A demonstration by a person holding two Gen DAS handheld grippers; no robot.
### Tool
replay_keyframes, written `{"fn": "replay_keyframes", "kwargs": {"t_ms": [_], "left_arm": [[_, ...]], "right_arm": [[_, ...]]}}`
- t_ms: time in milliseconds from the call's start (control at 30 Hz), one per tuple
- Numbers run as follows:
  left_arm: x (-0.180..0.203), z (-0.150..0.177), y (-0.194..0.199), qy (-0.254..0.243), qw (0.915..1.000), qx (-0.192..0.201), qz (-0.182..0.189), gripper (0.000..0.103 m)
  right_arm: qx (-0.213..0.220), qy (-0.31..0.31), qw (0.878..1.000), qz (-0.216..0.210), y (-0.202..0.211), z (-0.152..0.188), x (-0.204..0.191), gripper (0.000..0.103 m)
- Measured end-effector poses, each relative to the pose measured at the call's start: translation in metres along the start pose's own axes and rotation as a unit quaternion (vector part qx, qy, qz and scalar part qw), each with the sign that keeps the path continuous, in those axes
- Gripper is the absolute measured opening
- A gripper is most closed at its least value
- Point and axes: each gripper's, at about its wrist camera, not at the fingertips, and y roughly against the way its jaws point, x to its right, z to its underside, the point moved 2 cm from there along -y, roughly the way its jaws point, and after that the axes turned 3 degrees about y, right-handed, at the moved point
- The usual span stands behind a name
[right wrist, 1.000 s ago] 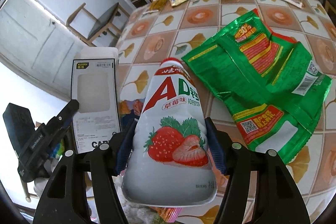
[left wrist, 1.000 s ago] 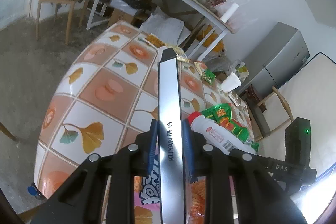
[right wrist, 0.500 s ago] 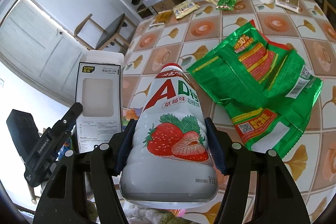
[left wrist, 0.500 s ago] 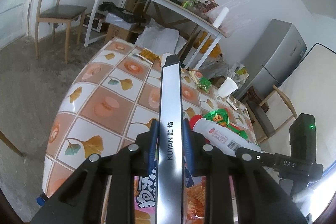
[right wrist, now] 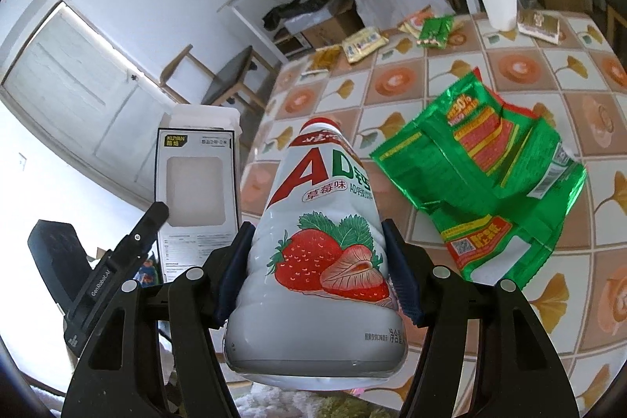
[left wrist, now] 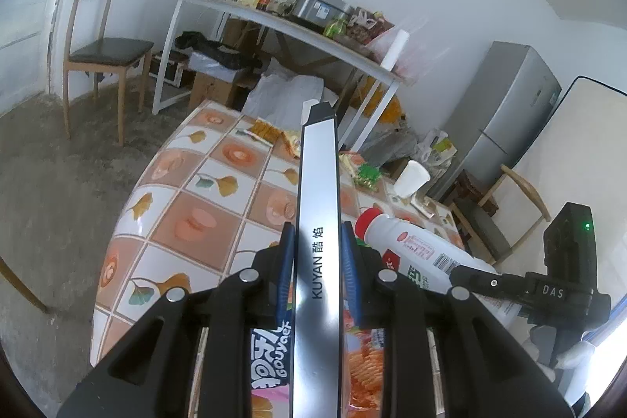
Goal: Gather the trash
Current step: 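Lift the bottle with the right tool while the left tool holds the box, then carry box and bottle to the wastebasket and open both tools over it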
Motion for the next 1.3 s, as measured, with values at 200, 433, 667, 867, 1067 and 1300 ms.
{"fn": "replay_keyframes", "kwargs": {"t_ms": [200, 433, 667, 867, 1067, 1300], "left_arm": [[0.019, -0.009, 0.013, -0.013, 0.9996, 0.017, 0.019, 0.022], [0.063, -0.027, 0.023, -0.044, 0.9957, 0.024, 0.078, 0.022], [0.147, -0.031, -0.004, -0.067, 0.9781, -0.044, 0.192, 0.022], [0.256, 0.004, -0.057, -0.100, 0.9437, -0.152, 0.276, 0.022], [0.374, 0.080, -0.123, -0.141, 0.8983, -0.277, 0.311, 0.022], [0.478, 0.192, -0.203, -0.190, 0.8503, -0.393, 0.294, 0.022]], "right_arm": [[0.024, 0.005, 1.000, -0.016, 0.024, -0.004, -0.005, 0.061], [0.087, -0.010, 0.996, -0.034, 0.076, -0.008, 0.006, 0.061], [0.182, -0.064, 0.981, 0.009, 0.165, 0.014, 0.058, 0.061], [0.253, -0.153, 0.952, 0.083, 0.246, 0.067, 0.133, 0.061], [0.279, -0.275, 0.907, 0.156, 0.295, 0.141, 0.225, 0.061], [0.275, -0.408, 0.855, 0.166, 0.303, 0.210, 0.327, 0.061]]}}
